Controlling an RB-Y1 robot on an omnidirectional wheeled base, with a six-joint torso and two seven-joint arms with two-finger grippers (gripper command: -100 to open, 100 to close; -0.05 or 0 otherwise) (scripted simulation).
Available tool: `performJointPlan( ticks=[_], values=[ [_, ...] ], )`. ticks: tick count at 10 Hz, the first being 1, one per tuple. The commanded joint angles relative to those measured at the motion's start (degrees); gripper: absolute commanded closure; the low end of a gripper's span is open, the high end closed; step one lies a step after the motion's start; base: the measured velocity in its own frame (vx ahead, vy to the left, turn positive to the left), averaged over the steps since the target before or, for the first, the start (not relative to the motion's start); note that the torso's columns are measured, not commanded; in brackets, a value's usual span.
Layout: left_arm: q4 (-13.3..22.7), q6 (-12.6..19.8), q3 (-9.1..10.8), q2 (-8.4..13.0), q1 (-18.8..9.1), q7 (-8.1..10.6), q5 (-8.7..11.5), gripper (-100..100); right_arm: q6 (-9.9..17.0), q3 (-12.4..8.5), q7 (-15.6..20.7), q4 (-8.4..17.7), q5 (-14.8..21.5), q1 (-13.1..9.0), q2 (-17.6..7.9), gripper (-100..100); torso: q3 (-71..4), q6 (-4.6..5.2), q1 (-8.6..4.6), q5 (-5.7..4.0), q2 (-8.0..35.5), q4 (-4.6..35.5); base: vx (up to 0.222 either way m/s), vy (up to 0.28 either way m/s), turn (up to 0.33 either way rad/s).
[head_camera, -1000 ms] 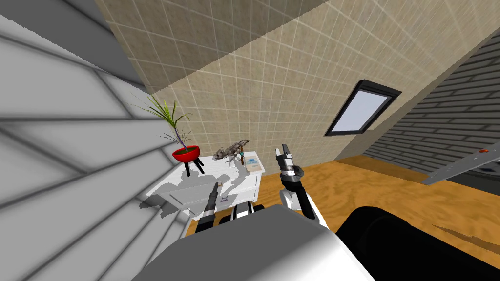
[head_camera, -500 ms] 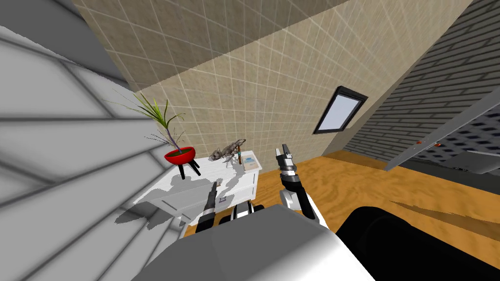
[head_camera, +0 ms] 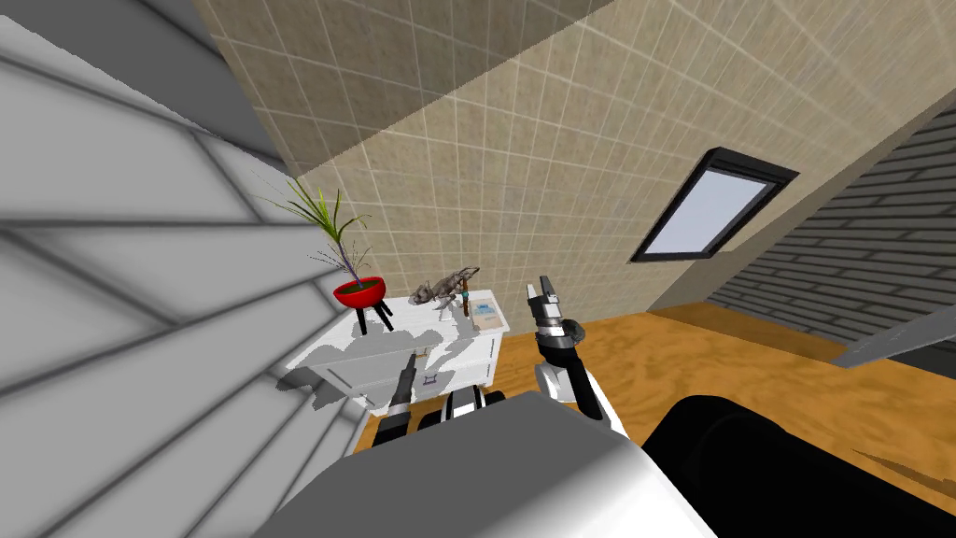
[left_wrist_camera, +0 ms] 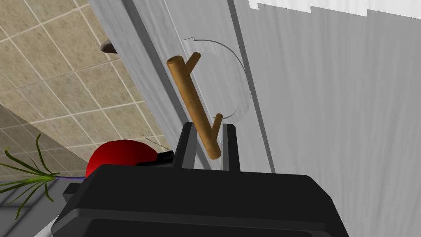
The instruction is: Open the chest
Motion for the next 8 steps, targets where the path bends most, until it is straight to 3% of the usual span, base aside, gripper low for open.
performJointPlan(
  ticks=[1,3,4,6,7,8],
  values=[
    [0.0,-1.1,0.37,0.0,0.1,2.49,-3.5,100,0.0,0.0,0.0,0.0,0.0,0.0,0.0,0,0.0,-0.03,-0.02,0.0,0.0,0.0,0.028,-0.036,0.14],
    [0.9,-2.2,1.06,0.1,0.2,5.8,-7.3,100,0.0,0.0,0.0,0.0,0.0,0.0,0.0,0,-0.1,-0.02,0.06,0.03,-0.1,-0.1,0.04,-0.032,0.224],
    [0.9,-2.2,1.06,0.1,0.2,5.8,-7.9,100,0.0,0.0,0.0,0.0,0.0,0.0,0.0,0,-0.1,-0.08,0.06,0.0,-0.2,-0.1,0.034,-0.038,0.118],
    [1.7,-3.3,1.75,0.3,0.3,9.12,-11.7,100,0.0,0.0,0.0,0.0,0.0,0.0,0.0,0,-0.1,-0.03,0.07,0.05,-0.2,-0.1,0.037,-0.045,0.242],
    [1.7,-3.3,1.75,0.3,0.3,9.12,-12.3,100,0.0,0.0,0.0,0.0,0.0,0.0,0.0,0,-0.1,-0.05,0.04,0.07,-0.2,-0.2,0.028,-0.038,0.11],
    [2.1,-3.9,2.1,0.3,0.3,10.77,-14.5,100,0.0,0.0,0.0,0.0,0.0,0.0,0.0,0,-0.1,0.1,0.06,0.13,-0.2,-0.2,0.028,-0.028,0.182]
  ],
)
